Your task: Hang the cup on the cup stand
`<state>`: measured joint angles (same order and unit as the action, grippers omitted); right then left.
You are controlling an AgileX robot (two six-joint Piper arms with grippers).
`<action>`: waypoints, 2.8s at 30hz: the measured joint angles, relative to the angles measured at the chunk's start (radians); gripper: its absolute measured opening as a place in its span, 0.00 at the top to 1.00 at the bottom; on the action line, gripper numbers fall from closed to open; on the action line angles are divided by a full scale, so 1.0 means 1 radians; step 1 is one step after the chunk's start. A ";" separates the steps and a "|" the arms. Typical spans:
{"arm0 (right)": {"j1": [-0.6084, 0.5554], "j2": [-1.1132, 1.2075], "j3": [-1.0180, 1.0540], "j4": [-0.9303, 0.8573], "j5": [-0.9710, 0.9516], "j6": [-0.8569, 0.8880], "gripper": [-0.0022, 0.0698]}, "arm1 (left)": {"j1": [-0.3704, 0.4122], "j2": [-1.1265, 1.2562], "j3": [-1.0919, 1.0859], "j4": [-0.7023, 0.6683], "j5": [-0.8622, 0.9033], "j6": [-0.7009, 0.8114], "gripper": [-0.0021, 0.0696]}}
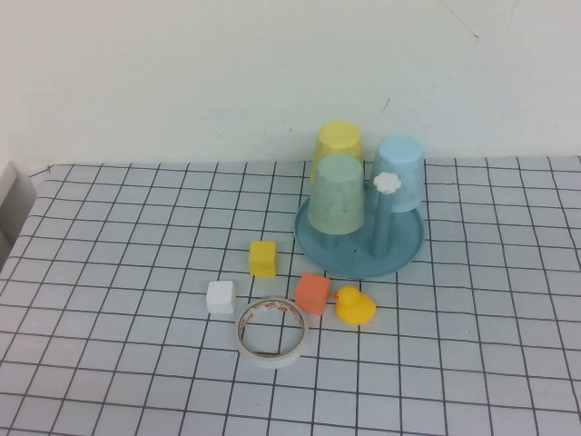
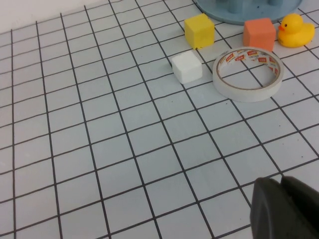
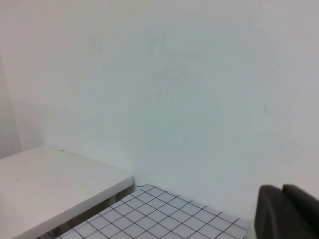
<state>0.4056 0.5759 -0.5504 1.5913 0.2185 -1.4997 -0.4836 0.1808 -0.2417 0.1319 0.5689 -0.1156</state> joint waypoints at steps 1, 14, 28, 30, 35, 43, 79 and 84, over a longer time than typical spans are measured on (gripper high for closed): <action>0.000 -0.026 0.022 0.000 0.001 0.000 0.96 | 0.000 0.000 0.000 0.000 0.000 0.000 0.97; 0.000 -0.149 0.180 0.002 -0.002 0.007 0.96 | 0.000 0.000 0.000 0.000 0.000 0.000 0.97; 0.000 -0.309 0.259 0.012 -0.297 -0.219 0.96 | -0.013 0.000 0.000 0.000 0.000 -0.001 0.97; 0.000 -0.355 0.264 0.012 -0.305 -0.249 0.96 | -0.013 0.000 0.000 0.000 0.000 -0.001 0.97; 0.000 -0.430 0.345 0.001 -0.338 -0.261 0.96 | -0.013 0.000 0.000 0.000 0.000 -0.001 0.97; -0.221 -0.490 0.521 -1.106 -0.219 1.024 0.97 | -0.013 0.000 0.000 0.000 0.000 -0.001 0.97; -0.450 -0.588 0.574 -1.725 0.107 1.622 0.97 | -0.013 0.000 0.000 0.000 0.000 -0.001 0.97; -0.450 -0.588 0.574 -1.725 0.109 1.622 0.97 | -0.013 0.000 0.000 0.000 0.000 -0.001 0.97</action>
<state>-0.0449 -0.0119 0.0231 -0.1342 0.3272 0.1219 -0.4964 0.1808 -0.2417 0.1319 0.5689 -0.1163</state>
